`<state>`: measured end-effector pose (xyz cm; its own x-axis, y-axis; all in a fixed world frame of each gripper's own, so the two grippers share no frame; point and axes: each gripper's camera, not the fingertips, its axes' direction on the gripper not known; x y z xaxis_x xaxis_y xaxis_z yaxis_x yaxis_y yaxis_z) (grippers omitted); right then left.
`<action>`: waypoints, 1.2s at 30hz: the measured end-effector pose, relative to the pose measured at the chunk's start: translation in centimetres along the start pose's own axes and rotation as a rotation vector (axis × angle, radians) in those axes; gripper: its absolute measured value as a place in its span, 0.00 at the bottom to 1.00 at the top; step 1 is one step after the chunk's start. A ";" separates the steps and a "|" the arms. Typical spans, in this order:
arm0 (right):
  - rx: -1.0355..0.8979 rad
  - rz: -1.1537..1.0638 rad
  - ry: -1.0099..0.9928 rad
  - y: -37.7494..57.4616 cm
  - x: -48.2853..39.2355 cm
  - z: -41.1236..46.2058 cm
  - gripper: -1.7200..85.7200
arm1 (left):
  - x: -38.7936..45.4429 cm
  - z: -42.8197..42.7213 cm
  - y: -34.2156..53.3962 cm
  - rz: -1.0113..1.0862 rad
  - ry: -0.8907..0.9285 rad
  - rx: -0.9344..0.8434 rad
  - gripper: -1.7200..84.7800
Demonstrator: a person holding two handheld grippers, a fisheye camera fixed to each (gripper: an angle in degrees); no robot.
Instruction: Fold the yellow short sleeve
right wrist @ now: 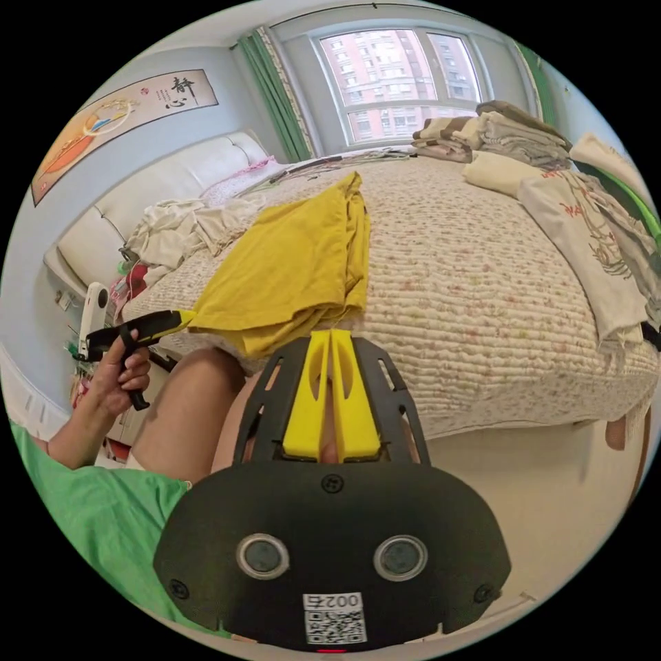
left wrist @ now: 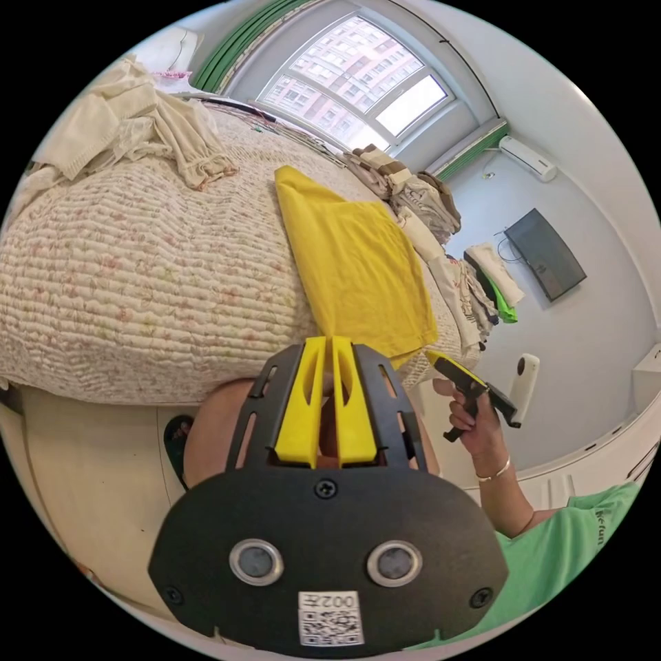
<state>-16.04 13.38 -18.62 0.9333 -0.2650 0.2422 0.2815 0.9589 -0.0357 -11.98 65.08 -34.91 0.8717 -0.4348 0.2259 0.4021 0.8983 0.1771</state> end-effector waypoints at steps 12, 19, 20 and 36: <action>0.078 0.079 -0.042 -0.8 1.1 -0.7 0.16 | -0.1 -0.8 0.1 -0.045 0.027 -0.007 0.00; 0.008 0.005 0.008 -0.2 0.1 1.3 0.08 | 0.7 -1.3 0.5 -0.030 0.008 -0.012 0.00; 0.016 0.011 0.005 -0.1 0.1 1.0 0.07 | 0.9 -1.5 0.6 -0.023 0.002 -0.014 0.00; 0.097 -0.102 -0.081 0.8 -4.0 -8.5 0.03 | 4.3 -9.3 1.7 -0.022 0.103 0.030 0.01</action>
<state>-17.62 14.33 -27.89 0.8788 -0.3561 0.3175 0.3472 0.9338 0.0863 -4.94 65.33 -42.53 0.8877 -0.4440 0.1221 0.4141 0.8856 0.2103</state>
